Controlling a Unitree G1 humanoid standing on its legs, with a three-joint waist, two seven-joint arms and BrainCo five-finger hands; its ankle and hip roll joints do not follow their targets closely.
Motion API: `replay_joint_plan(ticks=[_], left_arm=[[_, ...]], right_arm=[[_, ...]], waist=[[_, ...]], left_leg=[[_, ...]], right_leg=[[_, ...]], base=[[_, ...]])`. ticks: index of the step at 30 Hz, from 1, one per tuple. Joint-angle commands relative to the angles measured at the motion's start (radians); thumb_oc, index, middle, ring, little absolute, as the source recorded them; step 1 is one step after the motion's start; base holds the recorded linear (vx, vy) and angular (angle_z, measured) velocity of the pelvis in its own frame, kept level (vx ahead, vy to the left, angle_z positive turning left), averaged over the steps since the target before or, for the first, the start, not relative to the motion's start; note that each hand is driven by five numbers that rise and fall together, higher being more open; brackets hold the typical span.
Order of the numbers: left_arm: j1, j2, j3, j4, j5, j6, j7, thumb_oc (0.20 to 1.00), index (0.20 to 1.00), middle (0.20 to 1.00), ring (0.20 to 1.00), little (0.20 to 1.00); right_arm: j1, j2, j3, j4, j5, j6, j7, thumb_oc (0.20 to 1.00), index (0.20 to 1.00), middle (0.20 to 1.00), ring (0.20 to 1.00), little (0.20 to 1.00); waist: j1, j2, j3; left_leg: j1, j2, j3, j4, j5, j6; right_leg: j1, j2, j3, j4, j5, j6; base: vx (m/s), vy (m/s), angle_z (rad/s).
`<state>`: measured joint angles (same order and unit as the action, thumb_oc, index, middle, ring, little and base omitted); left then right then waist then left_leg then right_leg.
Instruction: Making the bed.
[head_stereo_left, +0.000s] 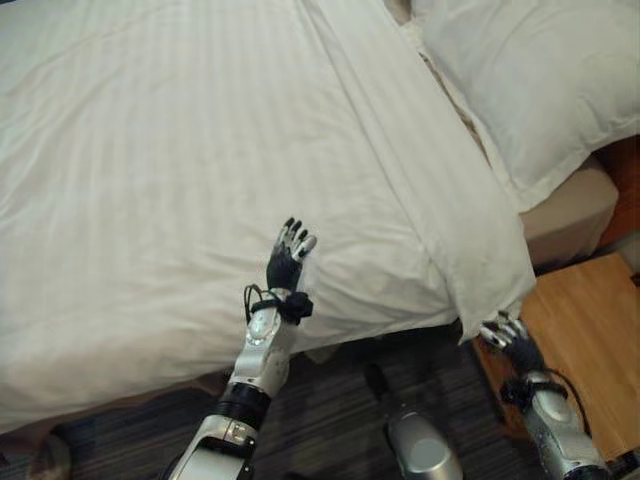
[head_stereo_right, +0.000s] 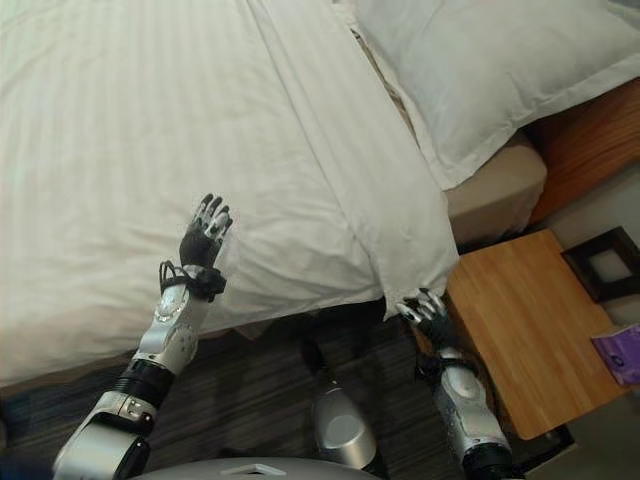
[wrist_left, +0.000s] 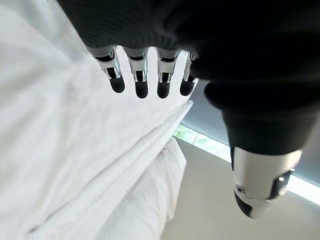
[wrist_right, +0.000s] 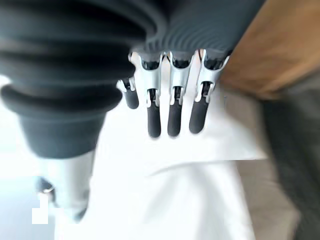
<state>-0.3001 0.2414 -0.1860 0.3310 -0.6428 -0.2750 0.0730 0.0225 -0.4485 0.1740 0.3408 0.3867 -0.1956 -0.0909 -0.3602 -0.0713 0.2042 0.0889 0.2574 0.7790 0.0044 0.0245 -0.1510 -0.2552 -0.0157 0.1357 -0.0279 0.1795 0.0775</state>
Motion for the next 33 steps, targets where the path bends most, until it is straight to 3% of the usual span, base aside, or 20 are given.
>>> replay_joint_plan(ticks=[1, 2, 4, 7, 10, 12, 13, 14, 17, 20, 21, 23, 27, 30, 31, 33], left_arm=[[0.037, 0.046, 0.044, -0.053, 0.08, -0.044, -0.014, 1.0, 1.0, 1.0, 1.0, 1.0], [0.038, 0.047, 0.044, -0.054, 0.08, -0.043, -0.014, 1.0, 1.0, 1.0, 1.0, 1.0], [0.103, 0.064, 0.049, -0.105, 0.093, -0.023, -0.057, 1.0, 1.0, 1.0, 1.0, 1.0], [0.147, 0.092, 0.038, -0.131, 0.128, -0.015, -0.07, 1.0, 1.0, 1.0, 1.0, 1.0], [0.163, 0.115, 0.026, -0.145, 0.152, -0.012, -0.076, 1.0, 1.0, 1.0, 1.0, 1.0], [0.19, 0.15, 0.024, -0.185, 0.181, -0.011, -0.084, 1.0, 1.0, 1.0, 1.0, 1.0], [0.2, 0.174, 0.012, -0.213, 0.211, -0.005, -0.088, 1.0, 1.0, 1.0, 1.0, 1.0], [0.209, 0.189, 0.015, -0.228, 0.216, -0.003, -0.091, 1.0, 1.0, 1.0, 1.0, 1.0], [0.233, 0.208, 0.037, -0.268, 0.204, 0.002, -0.104, 1.0, 1.0, 1.0, 1.0, 1.0], [0.262, 0.203, 0.055, -0.277, 0.206, 0.003, -0.105, 1.0, 1.0, 1.0, 1.0, 1.0], [0.271, 0.203, 0.045, -0.272, 0.211, 0.01, -0.116, 1.0, 1.0, 1.0, 1.0, 1.0], [0.261, 0.204, 0.043, -0.263, 0.224, 0.012, -0.104, 1.0, 1.0, 1.0, 1.0, 1.0], [0.269, 0.217, 0.067, -0.267, 0.209, 0.013, -0.098, 1.0, 1.0, 1.0, 1.0, 1.0], [0.264, 0.211, 0.072, -0.261, 0.206, 0.013, -0.082, 1.0, 1.0, 1.0, 1.0, 1.0], [0.264, 0.21, 0.072, -0.262, 0.206, 0.013, -0.082, 1.0, 1.0, 1.0, 1.0, 1.0], [0.273, 0.233, 0.091, -0.294, 0.253, -0.001, -0.068, 1.0, 1.0, 1.0, 1.0, 1.0]], right_arm=[[-0.038, -0.055, -0.035, -0.062, -0.101, -0.033, 0.006, 1.0, 1.0, 1.0, 1.0, 1.0], [-0.037, -0.054, -0.035, -0.063, -0.101, -0.032, 0.006, 1.0, 1.0, 1.0, 1.0, 1.0], [-0.021, -0.061, -0.033, -0.142, -0.178, -0.033, 0.023, 1.0, 1.0, 1.0, 1.0, 1.0], [-0.029, -0.053, -0.011, -0.193, -0.235, -0.039, 0.018, 1.0, 1.0, 1.0, 1.0, 1.0], [-0.033, -0.039, 0.017, -0.235, -0.255, -0.048, 0.023, 1.0, 1.0, 1.0, 1.0, 1.0], [-0.04, -0.025, 0.048, -0.257, -0.272, -0.057, 0.017, 1.0, 1.0, 1.0, 1.0, 1.0], [-0.055, -0.017, 0.071, -0.257, -0.283, -0.06, 0.01, 1.0, 1.0, 1.0, 1.0, 1.0], [-0.053, -0.018, 0.075, -0.258, -0.289, -0.062, 0.01, 1.0, 1.0, 1.0, 1.0, 1.0], [-0.045, -0.021, 0.064, -0.27, -0.289, -0.061, 0.017, 1.0, 1.0, 1.0, 1.0, 1.0], [-0.022, -0.017, 0.048, -0.284, -0.288, -0.06, 0.025, 1.0, 1.0, 1.0, 1.0, 1.0], [-0.02, -0.02, 0.054, -0.282, -0.287, -0.061, 0.024, 1.0, 1.0, 1.0, 1.0, 1.0], [-0.039, -0.012, 0.068, -0.276, -0.289, -0.057, 0.019, 1.0, 1.0, 1.0, 1.0, 1.0], [-0.061, -0.007, 0.073, -0.293, -0.296, -0.057, 0.004, 1.0, 1.0, 1.0, 1.0, 1.0], [-0.066, -0.019, 0.081, -0.32, -0.313, -0.058, -0.01, 1.0, 1.0, 1.0, 1.0, 1.0], [-0.067, -0.019, 0.081, -0.32, -0.313, -0.058, -0.011, 1.0, 1.0, 1.0, 1.0, 1.0], [-0.091, -0.038, 0.082, -0.319, -0.326, -0.063, -0.021, 1.0, 1.0, 1.0, 1.0, 1.0]], waist=[[0.04, -0.066, 0.051], [0.037, -0.069, 0.048], [0.031, -0.073, 0.053], [0.024, -0.089, 0.062], [0.026, -0.098, 0.074], [0.048, -0.096, 0.081], [0.082, -0.095, 0.086], [0.096, -0.096, 0.084], [0.122, -0.085, 0.08], [0.158, -0.06, 0.077], [0.183, -0.089, 0.063], [0.201, -0.099, 0.056], [0.256, -0.111, 0.041], [0.3, -0.102, 0.064], [0.297, -0.101, 0.065], [0.326, -0.077, 0.091]], left_leg=[[-0.111, 0.031, -0.31, 0.334, -0.137, -0.053], [-0.116, 0.027, -0.312, 0.333, -0.131, -0.052], [-0.062, -0.015, -0.315, 0.234, -0.184, -0.01], [-0.013, -0.07, -0.312, 0.072, -0.129, 0.013], [0.005, -0.059, -0.308, -0.004, -0.078, 0.011], [-0.003, -0.06, -0.313, -0.036, -0.047, 0.023], [-0.019, -0.063, -0.302, -0.036, -0.035, 0.044], [-0.028, -0.061, -0.305, -0.04, -0.027, 0.053], [-0.043, -0.056, -0.316, -0.058, -0.002, 0.066], [-0.066, -0.057, -0.353, -0.071, 0.018, 0.08], [-0.081, -0.086, -0.369, -0.064, 0.018, 0.08], [-0.099, -0.084, -0.363, -0.062, 0.032, 0.072], [-0.131, -0.055, -0.346, -0.05, 0.058, 0.053], [-0.176, -0.031, -0.38, -0.023, 0.091, 0.036], [-0.178, -0.03, -0.384, -0.021, 0.091, 0.036], [-0.215, -0.014, -0.406, -0.021, 0.123, 0.021]], right_leg=[[0.036, -0.094, 0.017, 0.061, -0.097, 0.088], [0.032, -0.097, 0.016, 0.059, -0.093, 0.088], [0.041, -0.105, -0.015, 0.059, -0.064, 0.115], [-0.007, -0.118, -0.03, 0.094, 0.008, 0.176], [-0.044, -0.095, -0.026, 0.135, 0.041, 0.184], [-0.052, -0.083, -0.032, 0.178, 0.008, 0.184], [-0.021, -0.1, -0.087, 0.258, -0.044, 0.176], [-0.001, -0.1, -0.099, 0.303, -0.057, 0.169], [0.022, -0.082, -0.088, 0.383, -0.075, 0.159], [0.05, -0.025, -0.025, 0.472, -0.111, 0.151], [0.151, -0.048, -0.013, 0.357, -0.174, 0.122], [0.171, -0.053, -0.014, 0.282, -0.159, 0.115], [0.241, -0.058, -0.042, 0.106, -0.214, 0.092], [0.27, -0.05, -0.063, 0.038, -0.242, 0.062], [0.273, -0.049, -0.066, 0.034, -0.24, 0.062], [0.286, -0.048, -0.104, -0.009, -0.233, 0.057]], base=[[-0.08, -0.052, -0.5], [-0.05, -0.014, -0.39], [-0.1, 0.061, 0.19], [-0.16, 0.107, 0.58], [-0.17, -0.027, 0.15], [-0.24, 0.062, 0.17], [-0.29, 0.074, 0.04], [-0.27, 0.056, -0.33], [-0.11, -0.006, -0.27], [-0.11, -0.004, 0.22], [-0.13, -0.135, 0.13], [-0.09, -0.118, 0.31], [-0.12, -0.137, -0.17], [-0.17, -0.103, -0.05], [-0.2, -0.082, 0.15], [-0.22, -0.067, 0.44]])
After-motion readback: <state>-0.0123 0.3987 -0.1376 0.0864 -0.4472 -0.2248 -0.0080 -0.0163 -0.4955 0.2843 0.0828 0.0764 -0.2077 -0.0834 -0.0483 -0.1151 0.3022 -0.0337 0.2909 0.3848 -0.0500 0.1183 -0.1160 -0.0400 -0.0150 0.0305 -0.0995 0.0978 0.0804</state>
